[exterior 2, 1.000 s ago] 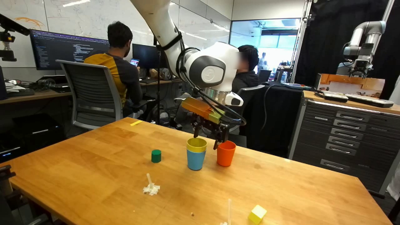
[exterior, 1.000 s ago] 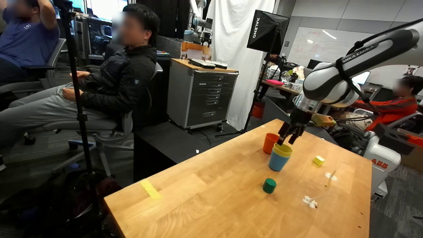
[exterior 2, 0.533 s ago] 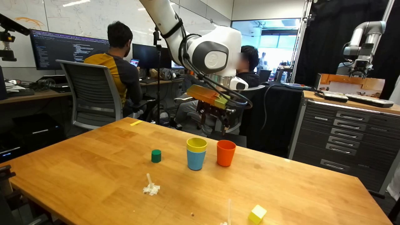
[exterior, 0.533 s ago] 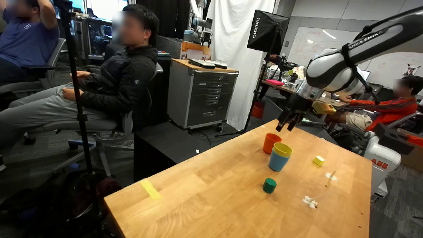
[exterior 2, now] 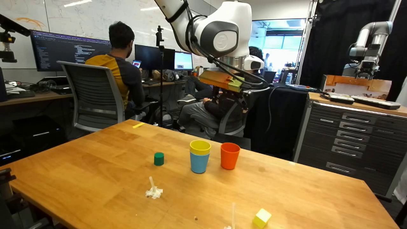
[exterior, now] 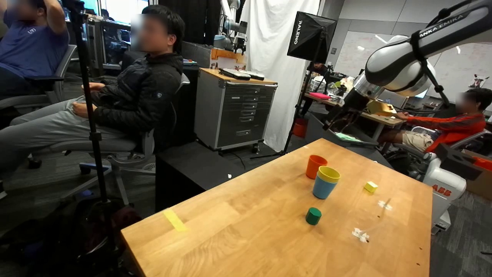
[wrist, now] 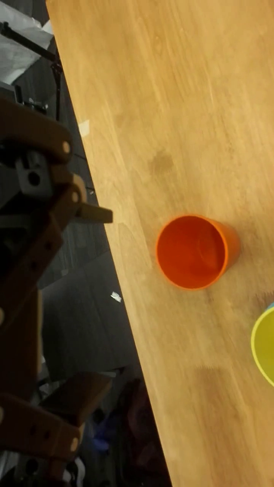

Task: Stack the cups into the blue cup

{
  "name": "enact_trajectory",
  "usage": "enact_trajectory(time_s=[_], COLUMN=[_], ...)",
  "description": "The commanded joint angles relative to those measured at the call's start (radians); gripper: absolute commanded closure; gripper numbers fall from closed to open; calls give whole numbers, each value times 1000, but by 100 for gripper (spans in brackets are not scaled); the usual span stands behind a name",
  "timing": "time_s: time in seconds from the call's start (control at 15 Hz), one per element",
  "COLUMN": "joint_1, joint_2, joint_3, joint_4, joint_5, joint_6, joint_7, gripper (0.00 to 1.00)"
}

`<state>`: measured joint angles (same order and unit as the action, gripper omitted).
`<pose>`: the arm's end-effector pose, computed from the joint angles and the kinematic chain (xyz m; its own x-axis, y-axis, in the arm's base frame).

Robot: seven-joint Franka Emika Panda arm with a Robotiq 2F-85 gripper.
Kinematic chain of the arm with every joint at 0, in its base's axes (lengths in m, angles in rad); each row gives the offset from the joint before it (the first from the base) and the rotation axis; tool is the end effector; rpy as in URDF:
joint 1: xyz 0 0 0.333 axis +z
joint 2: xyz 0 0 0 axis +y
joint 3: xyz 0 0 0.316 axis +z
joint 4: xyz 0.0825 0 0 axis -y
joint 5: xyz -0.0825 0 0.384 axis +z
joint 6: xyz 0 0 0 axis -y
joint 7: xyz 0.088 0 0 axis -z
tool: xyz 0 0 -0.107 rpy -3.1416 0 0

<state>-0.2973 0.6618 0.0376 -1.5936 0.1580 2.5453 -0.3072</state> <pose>0.6978 -0.1920 0.2754 0.9481 -0.0863 0.3060 -0.0730 -0.9958 -0.0547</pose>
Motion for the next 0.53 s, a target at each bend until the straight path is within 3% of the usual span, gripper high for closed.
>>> enact_trajectory(time_s=[0.0,0.47], joint_1=[-8,-17], joint_2=[21,71], joint_3=[-15,-34], joint_4=[29,51], joint_5=[28,16], joint_6=[72,94], joint_7=[54,118], gripper=[0,0])
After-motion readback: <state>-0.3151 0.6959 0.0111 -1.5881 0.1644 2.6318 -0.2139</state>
